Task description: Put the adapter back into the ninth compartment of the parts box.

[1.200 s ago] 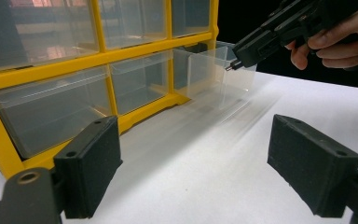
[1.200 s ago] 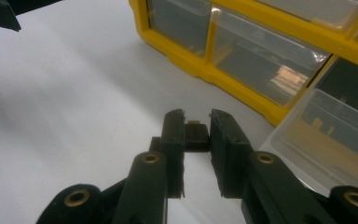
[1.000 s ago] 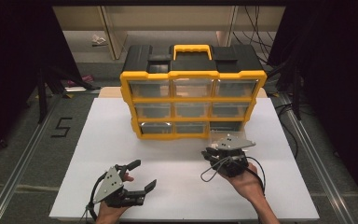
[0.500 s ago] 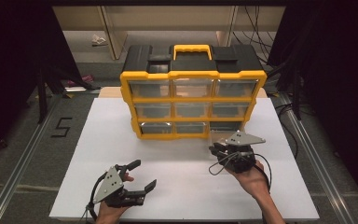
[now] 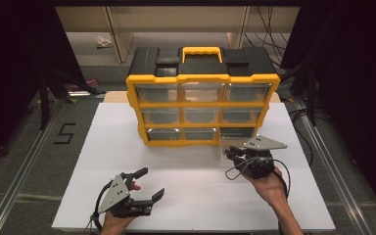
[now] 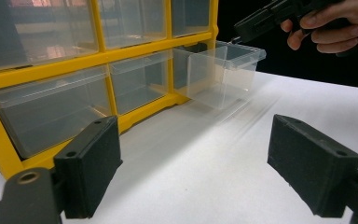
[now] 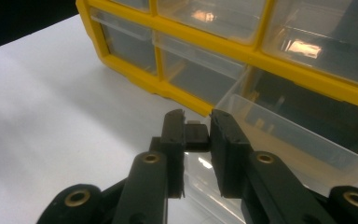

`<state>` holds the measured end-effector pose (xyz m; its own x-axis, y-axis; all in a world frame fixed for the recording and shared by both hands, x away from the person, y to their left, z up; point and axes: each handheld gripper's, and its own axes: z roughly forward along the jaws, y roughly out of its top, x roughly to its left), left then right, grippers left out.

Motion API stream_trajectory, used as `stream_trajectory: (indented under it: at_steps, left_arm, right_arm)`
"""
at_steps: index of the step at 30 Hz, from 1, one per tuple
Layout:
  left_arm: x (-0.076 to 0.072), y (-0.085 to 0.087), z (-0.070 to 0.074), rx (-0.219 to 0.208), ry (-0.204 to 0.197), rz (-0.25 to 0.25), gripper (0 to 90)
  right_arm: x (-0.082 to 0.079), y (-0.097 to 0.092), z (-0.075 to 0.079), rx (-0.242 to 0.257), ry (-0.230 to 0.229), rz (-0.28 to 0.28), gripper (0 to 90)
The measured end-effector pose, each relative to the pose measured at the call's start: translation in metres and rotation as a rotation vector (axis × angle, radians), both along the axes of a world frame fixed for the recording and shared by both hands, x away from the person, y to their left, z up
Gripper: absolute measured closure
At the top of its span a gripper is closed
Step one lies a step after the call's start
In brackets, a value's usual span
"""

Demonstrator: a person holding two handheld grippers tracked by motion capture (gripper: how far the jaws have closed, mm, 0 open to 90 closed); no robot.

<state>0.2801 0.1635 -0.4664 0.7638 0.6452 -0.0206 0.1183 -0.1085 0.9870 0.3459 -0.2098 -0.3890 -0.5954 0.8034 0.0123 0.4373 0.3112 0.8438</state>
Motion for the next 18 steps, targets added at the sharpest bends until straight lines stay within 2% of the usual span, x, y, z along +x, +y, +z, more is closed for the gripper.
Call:
stream_trajectory:
  at_steps: [18]
  left_arm:
    - [0.000, 0.000, 0.000, 0.000, 0.000, 0.000, 16.7]
  right_arm:
    - [0.008, -0.022, -0.002, 0.023, 0.001, -0.074, 76.4]
